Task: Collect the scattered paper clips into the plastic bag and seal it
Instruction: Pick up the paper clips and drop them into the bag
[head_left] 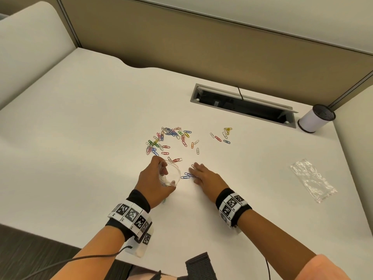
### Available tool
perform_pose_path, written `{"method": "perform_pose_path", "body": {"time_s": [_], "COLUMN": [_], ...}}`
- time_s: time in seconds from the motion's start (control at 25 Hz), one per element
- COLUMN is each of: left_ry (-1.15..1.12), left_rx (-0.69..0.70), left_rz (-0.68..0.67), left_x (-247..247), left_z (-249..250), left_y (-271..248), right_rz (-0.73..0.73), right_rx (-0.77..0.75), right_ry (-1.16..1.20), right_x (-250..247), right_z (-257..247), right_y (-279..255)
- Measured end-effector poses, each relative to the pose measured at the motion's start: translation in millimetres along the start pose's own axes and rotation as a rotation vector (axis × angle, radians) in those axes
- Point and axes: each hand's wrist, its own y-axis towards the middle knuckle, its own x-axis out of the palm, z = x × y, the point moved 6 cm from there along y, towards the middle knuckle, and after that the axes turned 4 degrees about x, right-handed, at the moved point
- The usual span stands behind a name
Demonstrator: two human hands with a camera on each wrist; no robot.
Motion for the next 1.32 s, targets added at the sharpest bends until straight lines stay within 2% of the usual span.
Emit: {"method": "perform_pose_path", "body": {"time_s": [0.28, 0.56, 0.64, 0.8, 0.88, 0.96, 1.08, 1.2, 1.32], "left_ry": [-0.001, 0.004, 0.005, -0.002, 0.004, 0.013, 0.022, 0.021, 0.017], "left_rx": [0.001, 0.01, 0.006, -0.001, -0.01, -0.018, -0.015, -0.003, 0.016], "left_rz": [-0.016, -0.007, -0.013, -0.02, -0.027, -0.034, -0.045, -0.052, -0.06], "left_x": [6, 5, 6, 9, 10, 11, 15, 21, 26], "left_z": [1, 1, -1, -3, -5, -6, -4, 1, 6], "left_y": [2, 4, 2, -1, -2, -2, -1, -1, -1], "right_rz": [0.093, 0.156, 0.166, 0.096, 0.011, -0.067, -0.167, -0.212, -0.093], "right_rx": [0.02, 0.129, 0.231, 0.443, 0.438, 0.363, 0.208, 0.14, 0.124], "right_ry": [-0.056, 0.021, 0.213, 0.799, 1.104, 1.221, 1.174, 1.006, 0.671], "right_x": [-8, -31, -36, -37, -42, -57, -83, -96, -102], "right_z": [1, 5, 17, 41, 29, 8, -27, -57, -75], "right_y": [0, 2, 3, -1, -7, -14, -24, -29, -31]}}
